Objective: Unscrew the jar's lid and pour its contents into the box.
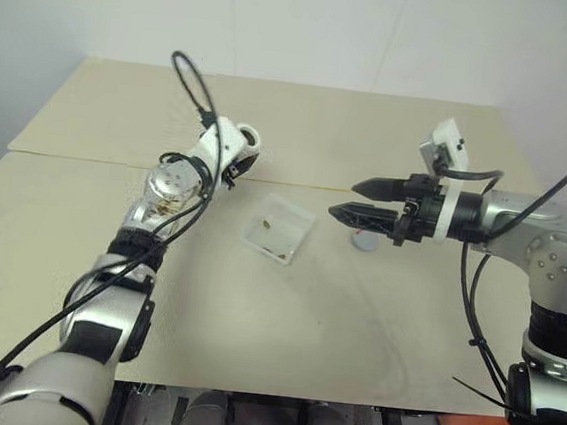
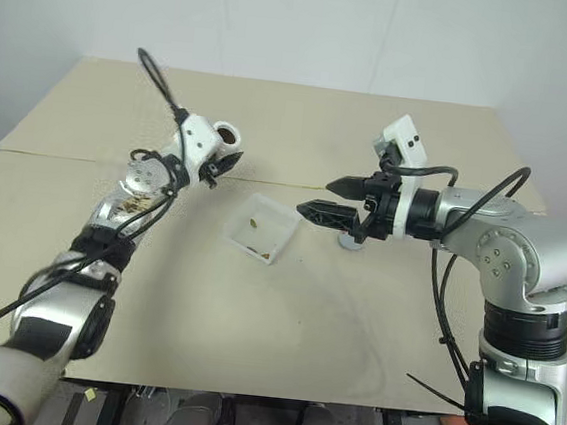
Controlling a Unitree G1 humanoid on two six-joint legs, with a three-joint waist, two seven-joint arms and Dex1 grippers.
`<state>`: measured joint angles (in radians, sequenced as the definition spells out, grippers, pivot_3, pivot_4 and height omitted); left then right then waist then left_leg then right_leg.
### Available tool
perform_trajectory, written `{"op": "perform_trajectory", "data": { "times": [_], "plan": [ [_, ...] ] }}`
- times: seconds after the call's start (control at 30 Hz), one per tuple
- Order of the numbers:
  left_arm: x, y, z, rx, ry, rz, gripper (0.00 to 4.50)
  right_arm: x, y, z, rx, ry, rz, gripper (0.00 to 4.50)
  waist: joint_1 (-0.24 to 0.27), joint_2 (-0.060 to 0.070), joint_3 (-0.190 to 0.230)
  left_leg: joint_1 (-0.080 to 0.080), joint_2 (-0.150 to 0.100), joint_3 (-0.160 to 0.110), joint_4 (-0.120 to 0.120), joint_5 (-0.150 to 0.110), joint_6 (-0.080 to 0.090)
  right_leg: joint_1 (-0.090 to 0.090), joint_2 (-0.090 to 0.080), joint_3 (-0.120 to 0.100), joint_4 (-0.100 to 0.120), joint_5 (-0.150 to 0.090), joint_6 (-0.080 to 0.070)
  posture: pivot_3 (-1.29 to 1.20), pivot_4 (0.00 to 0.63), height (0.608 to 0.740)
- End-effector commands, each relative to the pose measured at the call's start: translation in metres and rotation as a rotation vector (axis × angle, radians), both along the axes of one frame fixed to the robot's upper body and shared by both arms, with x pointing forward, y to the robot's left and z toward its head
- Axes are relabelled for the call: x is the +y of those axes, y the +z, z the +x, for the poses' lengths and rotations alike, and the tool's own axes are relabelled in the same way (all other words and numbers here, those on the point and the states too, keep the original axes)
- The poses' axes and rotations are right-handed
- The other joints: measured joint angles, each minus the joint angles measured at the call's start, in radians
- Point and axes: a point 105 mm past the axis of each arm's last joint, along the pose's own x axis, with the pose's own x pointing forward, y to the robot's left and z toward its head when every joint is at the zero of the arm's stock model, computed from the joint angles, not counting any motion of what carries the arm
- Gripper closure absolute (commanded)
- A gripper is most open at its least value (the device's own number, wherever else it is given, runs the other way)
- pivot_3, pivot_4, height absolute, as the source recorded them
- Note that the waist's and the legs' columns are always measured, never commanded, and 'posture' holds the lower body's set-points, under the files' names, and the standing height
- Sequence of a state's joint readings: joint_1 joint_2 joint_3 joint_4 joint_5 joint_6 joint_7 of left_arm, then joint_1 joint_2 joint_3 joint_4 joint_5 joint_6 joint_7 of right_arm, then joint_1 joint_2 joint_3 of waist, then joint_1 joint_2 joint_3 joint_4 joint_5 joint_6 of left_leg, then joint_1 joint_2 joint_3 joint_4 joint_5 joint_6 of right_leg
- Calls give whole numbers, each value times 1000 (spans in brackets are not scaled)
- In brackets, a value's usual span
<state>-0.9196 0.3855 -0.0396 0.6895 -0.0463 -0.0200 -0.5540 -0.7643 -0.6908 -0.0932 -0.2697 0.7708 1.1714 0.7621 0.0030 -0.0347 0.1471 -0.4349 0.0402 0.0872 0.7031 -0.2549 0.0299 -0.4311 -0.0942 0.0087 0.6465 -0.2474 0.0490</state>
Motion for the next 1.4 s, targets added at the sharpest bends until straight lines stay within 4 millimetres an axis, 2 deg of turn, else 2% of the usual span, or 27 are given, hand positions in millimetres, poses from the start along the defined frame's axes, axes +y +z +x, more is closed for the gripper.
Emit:
{"op": "perform_trajectory", "data": {
  "times": [0.03,0.2,0.47,0.6,0.67,0.87,1.03,1.17,1.4],
  "plan": [
    [7,15,-9,44,0,-194,2560,1,14,-7,-72,22,41,30,-2,0,0,0,0,-1,0,0,0,0,0,0,0,0,0,0,150,740],
    [21,-14,-16,99,70,-279,2560,1,13,-10,-75,20,56,30,-2,0,0,6,0,-4,-1,-1,2,6,0,1,0,0,0,0,150,740],
    [23,-54,-23,107,130,-282,2560,2,10,-14,-80,16,64,30,9,0,0,7,-1,-4,-1,-2,4,7,-1,1,-1,0,0,0,150,740],
    [21,-57,-30,36,113,-298,2560,4,8,-16,-81,30,62,30,9,0,0,8,-1,-4,-1,-2,4,7,-1,1,-1,0,0,0,150,740],
    [23,-57,-31,20,123,-318,1822,5,7,-18,-81,38,58,0,10,0,0,8,-1,-4,-2,-3,6,8,-1,1,-1,0,0,0,150,740],
    [28,-67,-39,24,130,-287,19,5,6,-19,-85,48,50,0,9,0,0,9,-1,-4,-2,-5,8,8,-1,1,-1,0,0,0,150,740],
    [29,-70,-48,22,129,-242,19,6,6,-18,-86,49,49,0,9,0,0,9,-1,-4,-2,-5,8,8,-1,1,-1,0,0,0,150,740],
    [38,-74,-67,41,103,-176,19,6,5,-19,-86,47,37,0,7,0,0,9,-1,-4,-3,-5,8,8,-1,2,-1,0,0,0,150,740],
    [58,-63,-127,102,5,-39,19,2,-1,-24,-84,41,12,0,1,0,0,11,3,-3,-7,-5,8,8,-1,3,-3,0,0,0,150,740]
  ]
}}
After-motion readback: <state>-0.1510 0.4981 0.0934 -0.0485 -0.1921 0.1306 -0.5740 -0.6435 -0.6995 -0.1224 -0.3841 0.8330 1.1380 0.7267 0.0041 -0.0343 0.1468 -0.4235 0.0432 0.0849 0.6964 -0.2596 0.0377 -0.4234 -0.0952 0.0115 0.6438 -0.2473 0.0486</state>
